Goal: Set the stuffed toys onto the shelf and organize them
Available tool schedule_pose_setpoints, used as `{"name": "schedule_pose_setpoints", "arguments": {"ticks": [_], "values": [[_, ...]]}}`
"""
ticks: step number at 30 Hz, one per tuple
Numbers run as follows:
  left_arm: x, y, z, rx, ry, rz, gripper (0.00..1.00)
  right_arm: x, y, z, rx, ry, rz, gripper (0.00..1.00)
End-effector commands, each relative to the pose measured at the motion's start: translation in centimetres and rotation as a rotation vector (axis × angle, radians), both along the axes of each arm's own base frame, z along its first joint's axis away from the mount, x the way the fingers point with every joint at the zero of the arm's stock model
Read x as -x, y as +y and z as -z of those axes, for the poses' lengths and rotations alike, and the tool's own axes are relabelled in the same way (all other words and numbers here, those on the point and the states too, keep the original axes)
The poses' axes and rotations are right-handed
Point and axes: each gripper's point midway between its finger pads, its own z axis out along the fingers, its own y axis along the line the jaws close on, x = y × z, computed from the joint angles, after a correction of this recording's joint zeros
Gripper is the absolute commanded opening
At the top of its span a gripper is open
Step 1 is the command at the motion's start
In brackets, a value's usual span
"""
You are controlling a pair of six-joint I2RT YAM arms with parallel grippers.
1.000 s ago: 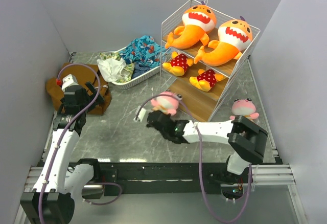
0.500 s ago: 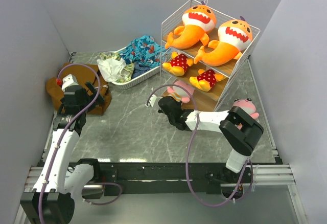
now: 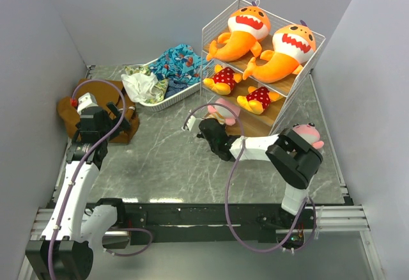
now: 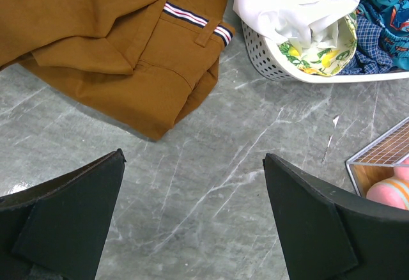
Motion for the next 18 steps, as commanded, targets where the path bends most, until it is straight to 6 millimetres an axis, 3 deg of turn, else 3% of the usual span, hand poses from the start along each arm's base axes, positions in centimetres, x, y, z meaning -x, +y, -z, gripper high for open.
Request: {"name": "schedule_pose_setpoints", "arguments": {"ticks": [1, 15, 18], "values": [[-0.2, 0.0, -1.0, -0.009, -0.041, 0.004, 0.96, -1.7, 0.7, -1.2, -0.049, -0.051, 0.026, 0.15], [-0.2, 0.0, -1.0, -0.009, -0.041, 0.005, 0.96, -3.5, -0.4, -0.5, -0.052, -0.06, 0.087, 0.25], [-0.3, 0.0, -1.1, -0.011, -0.044, 0.004, 0.96, -3.6, -0.5, -0.5, -0.057, -0.061, 0.098, 0.32]]}}
